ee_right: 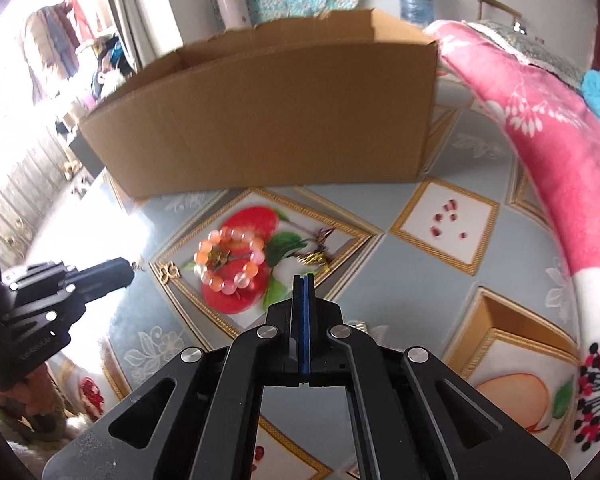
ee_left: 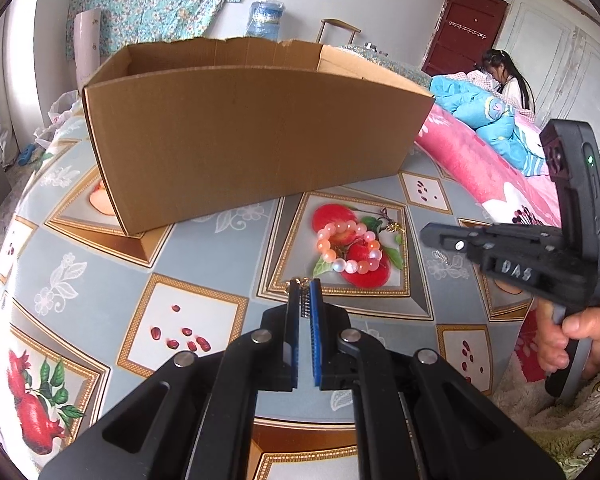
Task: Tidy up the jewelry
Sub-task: 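Carry both tools into the box and open them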
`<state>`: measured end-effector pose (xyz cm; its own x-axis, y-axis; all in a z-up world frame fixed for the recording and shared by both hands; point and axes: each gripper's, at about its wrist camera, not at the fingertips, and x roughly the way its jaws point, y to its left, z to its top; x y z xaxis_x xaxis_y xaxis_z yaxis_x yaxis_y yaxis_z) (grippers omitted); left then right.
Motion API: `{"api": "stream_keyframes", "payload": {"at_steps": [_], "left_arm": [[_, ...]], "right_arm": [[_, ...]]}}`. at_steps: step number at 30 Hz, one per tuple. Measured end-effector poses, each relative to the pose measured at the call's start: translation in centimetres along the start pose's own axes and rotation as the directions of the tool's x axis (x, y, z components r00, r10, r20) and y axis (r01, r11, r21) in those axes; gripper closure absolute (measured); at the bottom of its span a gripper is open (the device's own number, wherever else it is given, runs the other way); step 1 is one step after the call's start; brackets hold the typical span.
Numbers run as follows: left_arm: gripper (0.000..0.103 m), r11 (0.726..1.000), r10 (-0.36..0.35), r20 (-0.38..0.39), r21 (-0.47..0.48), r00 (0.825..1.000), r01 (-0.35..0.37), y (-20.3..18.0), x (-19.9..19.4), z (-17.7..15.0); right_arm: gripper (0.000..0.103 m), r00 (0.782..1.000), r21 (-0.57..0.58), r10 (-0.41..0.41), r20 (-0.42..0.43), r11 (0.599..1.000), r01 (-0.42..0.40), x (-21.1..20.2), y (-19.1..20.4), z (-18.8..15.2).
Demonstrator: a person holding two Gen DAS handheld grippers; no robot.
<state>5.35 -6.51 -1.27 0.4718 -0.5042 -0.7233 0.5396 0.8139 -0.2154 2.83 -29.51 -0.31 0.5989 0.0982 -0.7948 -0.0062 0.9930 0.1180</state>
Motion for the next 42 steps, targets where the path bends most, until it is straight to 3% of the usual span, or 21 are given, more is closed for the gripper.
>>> {"api": "stream_keyframes", "payload": {"at_steps": [5, 12, 19, 23, 26, 27, 30, 32, 34, 36, 38, 42], "left_arm": [[0.098, 1.000, 0.006, 0.023, 0.018, 1.000, -0.006, -0.7, -0.7, 0.4], [0.098, 0.999, -0.002, 0.114, 0.046, 0.994, -0.003, -1.7, -3.7, 1.9], [0.098, 0.990, -0.072, 0.284, 0.138, 0.956, 0.034, -2.4, -8.4, 8.2], [0.098, 0.983, -0.110, 0.313, 0.172, 0.943, 0.058, -2.1, -8.2, 13.1], [0.098, 0.984, -0.145, 0.219, 0.133, 0.965, 0.118, -0.8, -5.0, 16.9], [0.098, 0.983, -0.171, 0.152, 0.093, 0.973, 0.158, 0.0, -3.1, 18.3], [0.098, 0.979, -0.205, -0.003, -0.019, 0.979, 0.205, 2.2, 1.8, 20.7], [0.099, 0.967, -0.244, -0.125, -0.110, 0.962, 0.231, 3.9, 5.9, 22.0], [0.099, 0.946, -0.289, -0.222, -0.213, 0.931, 0.242, 5.4, 9.2, 22.6], [0.099, 0.922, -0.326, -0.282, -0.304, 0.902, 0.239, 7.0, 11.9, 23.0], [0.099, 0.911, -0.341, -0.320, -0.343, 0.884, 0.228, 7.4, 13.5, 23.3], [0.098, 0.890, -0.355, -0.366, -0.414, 0.860, 0.191, 8.3, 15.8, 23.3]], "right_arm": [[0.103, 0.998, 0.048, 0.040, 0.047, 0.998, -0.043, -1.8, -1.2, 0.4], [0.103, 0.977, 0.101, 0.170, 0.132, 0.978, -0.184, -5.1, -2.2, 2.7], [0.103, 0.927, -0.058, 0.265, 0.267, 0.964, -0.259, -8.0, -0.4, 9.1], [0.103, 0.911, -0.120, 0.325, 0.255, 0.945, -0.303, -6.8, 0.1, 14.0], [0.103, 0.910, -0.112, 0.384, 0.159, 0.922, -0.369, -3.4, -0.4, 18.2], [0.103, 0.912, -0.096, 0.392, 0.119, 0.919, -0.382, -2.0, -0.6, 19.3], [0.103, 0.906, -0.041, 0.423, -0.014, 0.905, -0.423, 2.2, -0.3, 21.5], [0.103, 0.903, -0.003, 0.414, -0.116, 0.909, -0.417, 5.6, -0.3, 22.6], [0.103, 0.897, 0.024, 0.392, -0.205, 0.918, -0.396, 8.7, -0.2, 23.6], [0.103, 0.892, 0.039, 0.375, -0.253, 0.925, -0.378, 10.7, -0.3, 24.3], [0.103, 0.889, 0.041, 0.355, -0.288, 0.932, -0.360, 12.0, -0.2, 24.9], [0.103, 0.879, 0.053, 0.327, -0.347, 0.943, -0.330, 14.2, 0.3, 25.8]]}}
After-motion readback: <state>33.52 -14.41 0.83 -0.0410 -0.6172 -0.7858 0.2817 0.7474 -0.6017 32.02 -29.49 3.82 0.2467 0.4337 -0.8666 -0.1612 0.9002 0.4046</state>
